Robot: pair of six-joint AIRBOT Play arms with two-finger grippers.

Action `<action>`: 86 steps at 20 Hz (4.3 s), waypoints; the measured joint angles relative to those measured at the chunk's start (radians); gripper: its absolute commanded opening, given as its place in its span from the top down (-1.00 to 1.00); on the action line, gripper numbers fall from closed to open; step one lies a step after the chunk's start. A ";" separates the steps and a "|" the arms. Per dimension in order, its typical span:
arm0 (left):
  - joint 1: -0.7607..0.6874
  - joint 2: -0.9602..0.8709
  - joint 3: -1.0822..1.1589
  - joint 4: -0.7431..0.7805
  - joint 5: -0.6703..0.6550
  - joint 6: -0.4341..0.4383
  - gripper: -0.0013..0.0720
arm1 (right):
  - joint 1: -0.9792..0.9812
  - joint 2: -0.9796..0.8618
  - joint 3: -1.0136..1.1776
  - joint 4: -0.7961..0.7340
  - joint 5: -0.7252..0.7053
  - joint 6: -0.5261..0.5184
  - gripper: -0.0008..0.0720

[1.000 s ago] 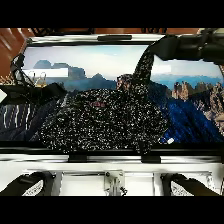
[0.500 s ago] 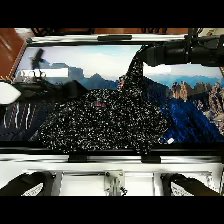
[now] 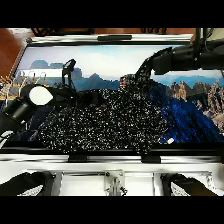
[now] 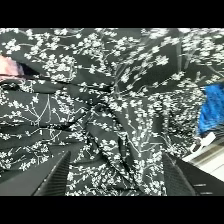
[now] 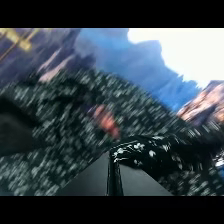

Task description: Fold the shirts.

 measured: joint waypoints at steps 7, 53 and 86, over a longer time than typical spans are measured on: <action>-0.087 -0.137 0.000 -0.028 0.067 0.040 -1.00 | 0.110 0.005 0.000 -0.026 0.038 0.013 0.80; -0.031 0.078 -0.041 0.277 -0.102 0.042 0.82 | -0.395 -0.157 -0.333 -0.309 0.173 0.164 -0.74; 0.339 -0.111 0.047 0.442 -0.416 -0.018 -0.86 | -0.346 -0.371 -0.455 -0.303 0.125 0.071 -0.74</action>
